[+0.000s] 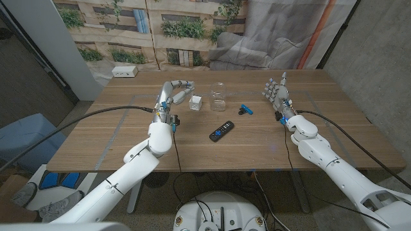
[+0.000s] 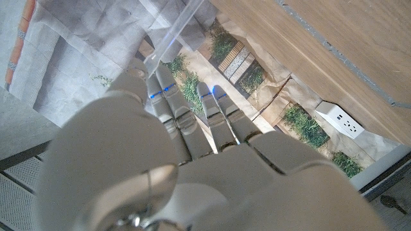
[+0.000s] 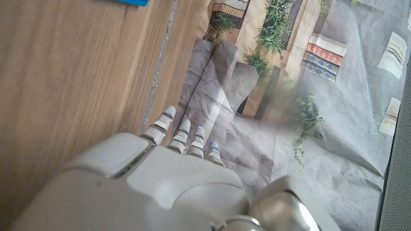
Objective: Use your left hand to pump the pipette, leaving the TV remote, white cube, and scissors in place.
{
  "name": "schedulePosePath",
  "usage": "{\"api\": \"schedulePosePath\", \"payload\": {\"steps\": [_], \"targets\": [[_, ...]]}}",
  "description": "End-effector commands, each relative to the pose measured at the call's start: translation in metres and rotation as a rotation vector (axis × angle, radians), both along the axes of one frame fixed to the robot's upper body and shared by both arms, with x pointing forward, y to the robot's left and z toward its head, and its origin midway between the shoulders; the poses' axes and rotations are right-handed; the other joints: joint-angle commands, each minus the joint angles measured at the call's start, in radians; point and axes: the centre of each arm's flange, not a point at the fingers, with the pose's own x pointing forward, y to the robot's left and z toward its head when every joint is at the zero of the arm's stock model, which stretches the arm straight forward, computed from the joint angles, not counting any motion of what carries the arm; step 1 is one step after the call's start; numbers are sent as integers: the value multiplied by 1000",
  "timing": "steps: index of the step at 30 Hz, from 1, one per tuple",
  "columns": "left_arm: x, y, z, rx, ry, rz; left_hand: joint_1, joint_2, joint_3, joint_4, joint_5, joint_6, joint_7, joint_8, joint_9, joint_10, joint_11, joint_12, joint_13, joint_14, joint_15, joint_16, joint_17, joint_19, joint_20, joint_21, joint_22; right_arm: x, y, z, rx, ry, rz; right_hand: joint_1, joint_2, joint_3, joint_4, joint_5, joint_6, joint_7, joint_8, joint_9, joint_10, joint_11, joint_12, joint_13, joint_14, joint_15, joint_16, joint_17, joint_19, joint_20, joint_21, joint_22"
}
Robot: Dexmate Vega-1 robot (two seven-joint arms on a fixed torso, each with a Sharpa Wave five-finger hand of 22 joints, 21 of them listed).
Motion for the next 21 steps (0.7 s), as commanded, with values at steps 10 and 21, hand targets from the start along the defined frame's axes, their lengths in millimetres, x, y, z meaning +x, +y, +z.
{"api": "schedulePosePath", "payload": {"steps": [10, 21], "targets": [[11, 1, -26, -5, 27, 9, 4, 8, 7, -3, 9, -7, 0, 1, 1, -9, -2, 0, 2, -9, -121, -1, 1, -3, -73, 3, 2, 0, 0, 0, 0, 0, 0, 0, 58, -7, 0, 6, 3, -9, 7, 3, 5, -1, 4, 3, -9, -78, 7, 4, 5, 2, 4, 5], [15, 0, -28, 3, 26, -14, 4, 11, 9, -2, 9, -3, -2, 4, 1, -6, -2, 3, 2, -9, -122, -1, 1, -3, -74, 3, 2, 0, 0, 0, 0, 0, 0, 0, 58, -7, 0, 6, 4, -9, 7, 3, -2, 1, 2, 3, -11, -78, 6, 4, 5, 2, 4, 5]]}}
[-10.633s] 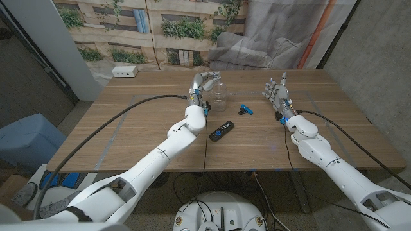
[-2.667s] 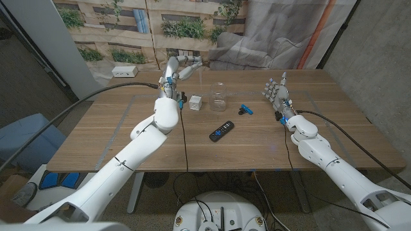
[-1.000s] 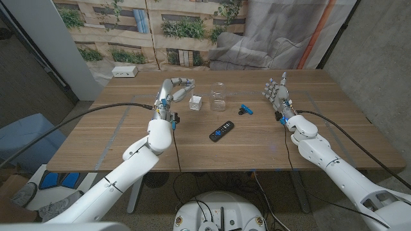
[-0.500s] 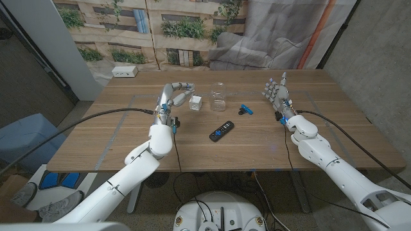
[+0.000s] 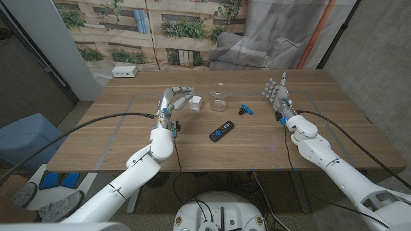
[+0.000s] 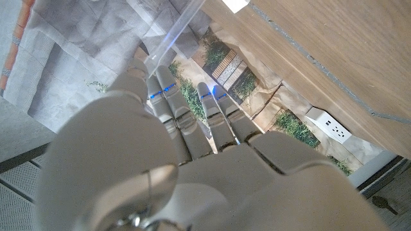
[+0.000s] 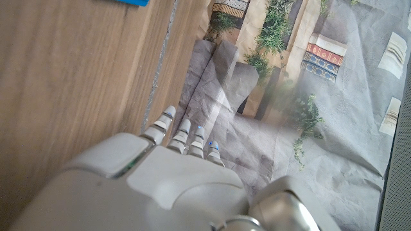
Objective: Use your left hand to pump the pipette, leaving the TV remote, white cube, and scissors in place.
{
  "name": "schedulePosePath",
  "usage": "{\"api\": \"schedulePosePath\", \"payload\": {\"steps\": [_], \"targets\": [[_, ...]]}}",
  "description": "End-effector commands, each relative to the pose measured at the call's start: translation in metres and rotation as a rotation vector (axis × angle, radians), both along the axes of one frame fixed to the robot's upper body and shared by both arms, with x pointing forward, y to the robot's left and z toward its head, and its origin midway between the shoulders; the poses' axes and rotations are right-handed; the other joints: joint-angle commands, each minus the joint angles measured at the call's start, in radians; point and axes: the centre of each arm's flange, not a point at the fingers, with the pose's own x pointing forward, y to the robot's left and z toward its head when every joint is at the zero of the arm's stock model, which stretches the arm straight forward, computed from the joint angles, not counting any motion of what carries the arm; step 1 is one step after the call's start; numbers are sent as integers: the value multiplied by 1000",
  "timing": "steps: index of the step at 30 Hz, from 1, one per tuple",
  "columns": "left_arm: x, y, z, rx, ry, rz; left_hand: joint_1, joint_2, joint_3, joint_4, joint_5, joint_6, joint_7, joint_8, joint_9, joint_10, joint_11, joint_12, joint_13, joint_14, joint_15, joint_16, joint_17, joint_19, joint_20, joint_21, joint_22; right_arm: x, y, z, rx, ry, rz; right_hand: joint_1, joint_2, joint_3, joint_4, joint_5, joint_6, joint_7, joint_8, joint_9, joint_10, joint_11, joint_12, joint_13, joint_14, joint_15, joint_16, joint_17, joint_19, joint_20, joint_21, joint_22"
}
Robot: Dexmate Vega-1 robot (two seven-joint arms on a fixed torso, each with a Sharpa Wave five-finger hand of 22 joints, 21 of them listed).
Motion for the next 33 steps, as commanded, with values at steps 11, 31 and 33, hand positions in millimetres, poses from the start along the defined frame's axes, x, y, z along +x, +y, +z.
{"api": "schedulePosePath", "payload": {"steps": [11, 31, 33], "targets": [[6, -3, -2, 2, -15, -20, 21, 22, 20, -9, 11, 6, 0, 8, 1, 12, 0, 9, 2, -1, -134, 0, 2, -3, -76, 3, 2, 0, 0, 0, 0, -1, 0, 0, 58, -7, 0, 6, 4, -9, 7, 3, 6, -1, 5, 3, -11, -79, 6, 5, 4, 3, 4, 5], [8, -8, -2, -15, -11, -12, 40, 37, 36, -10, 12, 43, 7, 20, 0, 44, 0, 20, 2, 20, -140, 4, 3, 9, -83, 7, 1, 0, 0, 0, 0, 0, 0, 0, 58, -7, 1, 6, 3, -9, 7, 3, 1, -3, 3, 3, -11, -78, 6, 5, 5, 2, 4, 5], [8, -9, -3, -15, -9, -9, 40, 40, 39, -8, 12, 45, 12, 19, 0, 45, 1, 20, 2, 28, -142, 6, 4, 9, -83, 7, 1, 0, 0, 0, 0, 0, 0, 0, 58, -7, 1, 6, 3, -8, 7, 3, 3, -2, 3, 3, -11, -79, 6, 5, 5, 2, 4, 5]]}}
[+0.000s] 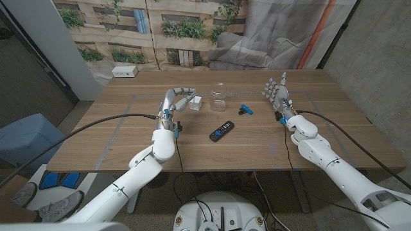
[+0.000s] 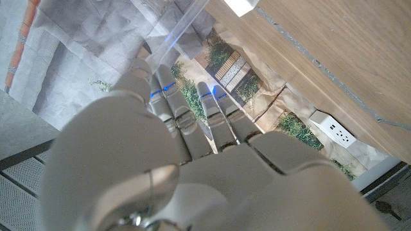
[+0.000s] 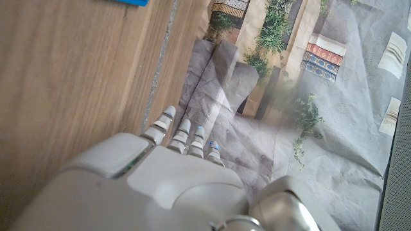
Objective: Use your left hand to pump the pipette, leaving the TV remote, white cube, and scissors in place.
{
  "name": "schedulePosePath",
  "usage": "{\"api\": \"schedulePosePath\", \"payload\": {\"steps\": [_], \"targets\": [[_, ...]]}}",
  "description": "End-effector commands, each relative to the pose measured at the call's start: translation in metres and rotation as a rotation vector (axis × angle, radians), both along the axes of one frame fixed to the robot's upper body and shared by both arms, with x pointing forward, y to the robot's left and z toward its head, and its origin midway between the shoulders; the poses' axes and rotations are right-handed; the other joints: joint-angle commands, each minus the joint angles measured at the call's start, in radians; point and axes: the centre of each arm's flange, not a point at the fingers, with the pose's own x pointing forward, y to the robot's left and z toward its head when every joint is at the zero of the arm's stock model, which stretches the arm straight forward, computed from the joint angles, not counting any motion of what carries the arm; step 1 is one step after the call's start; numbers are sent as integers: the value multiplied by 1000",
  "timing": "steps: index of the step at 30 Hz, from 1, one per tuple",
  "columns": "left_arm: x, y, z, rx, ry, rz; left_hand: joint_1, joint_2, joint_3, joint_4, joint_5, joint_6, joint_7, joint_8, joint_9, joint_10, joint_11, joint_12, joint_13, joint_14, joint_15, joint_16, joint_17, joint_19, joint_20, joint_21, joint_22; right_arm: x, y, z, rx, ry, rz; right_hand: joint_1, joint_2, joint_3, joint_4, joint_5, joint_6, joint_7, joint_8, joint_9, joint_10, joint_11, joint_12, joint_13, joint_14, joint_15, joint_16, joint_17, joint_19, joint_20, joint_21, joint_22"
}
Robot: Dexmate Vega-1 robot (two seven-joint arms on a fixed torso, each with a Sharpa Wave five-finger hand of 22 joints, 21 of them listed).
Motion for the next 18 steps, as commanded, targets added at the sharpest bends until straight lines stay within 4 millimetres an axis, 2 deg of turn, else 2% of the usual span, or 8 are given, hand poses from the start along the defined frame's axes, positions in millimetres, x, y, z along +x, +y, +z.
{"api": "schedulePosePath", "payload": {"steps": [1, 18], "targets": [[2, -3, -1, -8, 7, 10, 7, 7, 11, 3, 4, 9, 4, 7, 1, 12, 2, 9, 1, 20, -140, 6, 4, 9, -83, 7, 3, 0, 0, 0, 0, 0, 0, 0, 58, -7, 1, 6, 3, -9, 7, 3, -6, 2, -1, 2, -10, -78, 6, 4, 4, 3, 4, 6], [5, -4, -1, -2, 0, 27, 18, 23, 35, 3, 1, 22, 9, 7, 0, 29, 2, 10, -1, 72, -153, 9, 4, 30, -82, 13, 4, 0, 0, 0, 0, 0, 0, 0, 58, -7, 0, 6, 4, -9, 7, 3, 2, -4, 3, 2, -11, -78, 6, 4, 5, 2, 4, 6]]}}
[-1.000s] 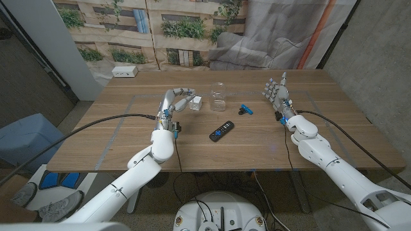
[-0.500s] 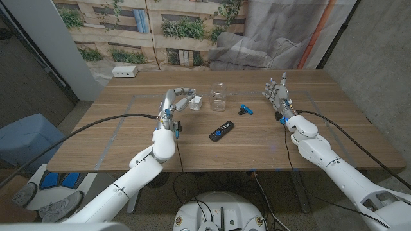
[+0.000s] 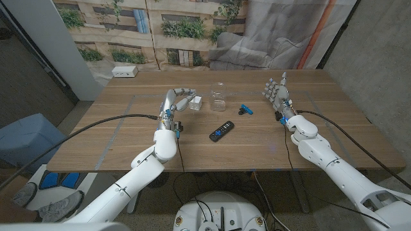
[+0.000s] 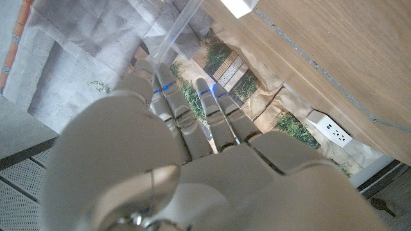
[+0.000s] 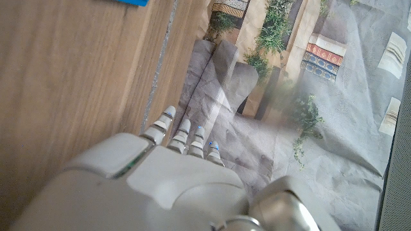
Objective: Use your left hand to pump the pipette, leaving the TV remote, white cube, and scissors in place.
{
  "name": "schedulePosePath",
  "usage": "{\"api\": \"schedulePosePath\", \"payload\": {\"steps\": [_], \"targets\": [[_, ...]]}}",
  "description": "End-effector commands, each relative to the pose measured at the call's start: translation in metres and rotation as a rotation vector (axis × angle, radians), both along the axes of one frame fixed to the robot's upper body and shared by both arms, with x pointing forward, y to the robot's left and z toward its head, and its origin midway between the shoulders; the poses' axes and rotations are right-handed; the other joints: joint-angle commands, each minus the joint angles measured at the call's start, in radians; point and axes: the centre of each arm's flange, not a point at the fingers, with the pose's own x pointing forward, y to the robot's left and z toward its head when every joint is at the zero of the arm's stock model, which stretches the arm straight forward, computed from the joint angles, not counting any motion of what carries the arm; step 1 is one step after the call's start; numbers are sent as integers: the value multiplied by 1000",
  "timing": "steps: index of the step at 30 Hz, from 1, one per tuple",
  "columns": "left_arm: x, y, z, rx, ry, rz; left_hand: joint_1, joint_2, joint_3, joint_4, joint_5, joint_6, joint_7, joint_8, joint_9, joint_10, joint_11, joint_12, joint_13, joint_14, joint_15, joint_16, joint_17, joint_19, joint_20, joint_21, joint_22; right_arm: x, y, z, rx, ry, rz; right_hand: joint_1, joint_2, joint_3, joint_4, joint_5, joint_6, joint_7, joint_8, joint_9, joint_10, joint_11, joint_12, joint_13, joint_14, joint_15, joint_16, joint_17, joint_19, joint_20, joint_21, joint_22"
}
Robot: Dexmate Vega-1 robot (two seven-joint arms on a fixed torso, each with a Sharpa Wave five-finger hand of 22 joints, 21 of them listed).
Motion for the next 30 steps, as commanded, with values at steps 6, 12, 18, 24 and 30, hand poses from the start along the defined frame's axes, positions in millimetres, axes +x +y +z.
{"api": "schedulePosePath", "payload": {"steps": [6, 12, 18, 24, 30], "targets": [[5, -3, 1, 13, -8, 16, 14, 9, 17, -3, -5, 34, -4, 14, 5, 36, -6, 12, 5, 33, -154, 1, 3, 16, -92, 7, 4, 0, 0, 0, 0, 0, 0, 0, 58, -7, 1, 6, 4, -8, 7, 3, 5, -3, 4, 2, -10, -79, 7, 4, 5, 2, 4, 6], [7, -5, 0, 20, -2, 23, 20, 11, 24, -2, -7, 34, 0, 14, 7, 54, -5, 16, 6, 44, -157, -1, 2, 15, -93, 6, 4, 0, 0, 0, 0, 0, 0, 0, 58, -7, 0, 6, 3, -9, 6, 3, 5, -1, 4, 2, -10, -79, 6, 4, 5, 2, 4, 6], [8, -5, -1, 28, -9, 31, 25, 11, 29, -1, -6, 49, 5, 21, 9, 71, -3, 20, 6, 57, -162, 0, 3, 20, -98, 7, 5, 0, 0, 0, 0, 0, 0, 0, 58, -7, 0, 6, 3, -9, 6, 3, 2, -4, 3, 3, -9, -80, 7, 4, 5, 2, 4, 6], [9, -5, -1, 42, -16, 40, 27, 11, 32, 3, -2, 59, 5, 28, 13, 96, -2, 25, 8, 78, -164, 2, 5, 22, -100, 7, 5, 0, 0, 0, 0, 0, 0, 0, 58, -7, 1, 6, 3, -9, 6, 3, 6, -1, 4, 3, -10, -79, 6, 4, 5, 3, 4, 6], [10, -5, 2, 41, -28, 40, 29, 6, 33, 3, -1, 61, 2, 30, 15, 101, -1, 25, 8, 83, -165, 1, 5, 27, -99, 9, 5, 0, 0, 0, 0, 0, 0, 0, 58, -7, 1, 6, 2, -10, 6, 3, 3, -3, 3, 3, -10, -79, 6, 4, 5, 3, 4, 6]]}}
